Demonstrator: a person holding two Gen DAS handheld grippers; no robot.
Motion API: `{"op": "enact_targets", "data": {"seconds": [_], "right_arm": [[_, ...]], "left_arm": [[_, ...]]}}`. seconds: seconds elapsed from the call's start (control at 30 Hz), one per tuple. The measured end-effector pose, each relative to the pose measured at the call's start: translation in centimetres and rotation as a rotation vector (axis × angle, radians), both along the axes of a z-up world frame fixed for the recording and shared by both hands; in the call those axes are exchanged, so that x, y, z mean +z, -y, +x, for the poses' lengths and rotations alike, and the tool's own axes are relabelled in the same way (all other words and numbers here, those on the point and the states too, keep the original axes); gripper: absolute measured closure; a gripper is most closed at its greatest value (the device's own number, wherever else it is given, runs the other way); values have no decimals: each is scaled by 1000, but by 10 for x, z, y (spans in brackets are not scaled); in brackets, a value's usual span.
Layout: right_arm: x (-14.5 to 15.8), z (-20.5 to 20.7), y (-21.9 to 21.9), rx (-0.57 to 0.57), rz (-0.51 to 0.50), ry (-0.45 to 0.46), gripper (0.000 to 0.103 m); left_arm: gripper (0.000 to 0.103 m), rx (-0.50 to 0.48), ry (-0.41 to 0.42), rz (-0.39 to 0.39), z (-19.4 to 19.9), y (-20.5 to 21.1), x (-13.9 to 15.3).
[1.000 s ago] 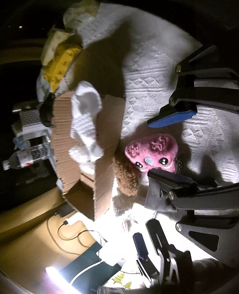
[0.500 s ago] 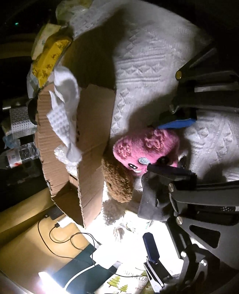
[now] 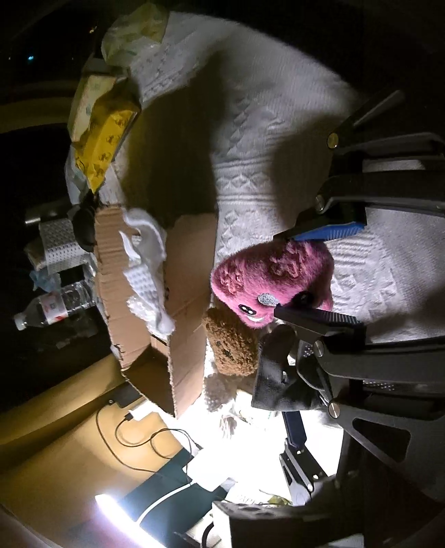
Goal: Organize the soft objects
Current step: 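Grasp the pink plush toy with the right gripper while the left gripper grasps the gray sock, then carry the pink plush and gray sock into the box and open both grippers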
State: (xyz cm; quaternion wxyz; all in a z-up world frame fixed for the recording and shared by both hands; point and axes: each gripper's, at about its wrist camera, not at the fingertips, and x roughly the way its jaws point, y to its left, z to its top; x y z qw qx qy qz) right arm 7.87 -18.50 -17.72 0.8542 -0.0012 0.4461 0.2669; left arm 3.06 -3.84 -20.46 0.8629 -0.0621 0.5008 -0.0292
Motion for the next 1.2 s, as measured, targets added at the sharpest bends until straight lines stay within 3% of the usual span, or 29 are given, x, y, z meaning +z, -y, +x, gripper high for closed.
{"op": "enact_targets", "data": {"seconds": [0.17, 0.23, 0.3, 0.33, 0.43, 0.9, 1.2], "right_arm": [[9, 0, 10, -12, 27, 20, 66], [13, 1, 12, -13, 35, 26, 66], [16, 2, 14, -16, 43, 32, 66], [18, 4, 14, -16, 44, 35, 66], [23, 7, 14, -17, 41, 43, 66], [52, 29, 10, -12, 25, 94, 66], [62, 51, 0, 0, 14, 109, 66]], "left_arm": [[33, -9, 22, 11, 1, 1, -1], [53, -20, 30, 6, 0, 1, 1], [58, -30, 30, -3, 1, 0, 2], [66, -33, 34, -11, 1, 0, 2], [71, -53, 43, -43, 1, -1, 7], [72, -91, 165, -81, 5, -6, 59], [72, -60, 247, -75, 25, -28, 93]]}}
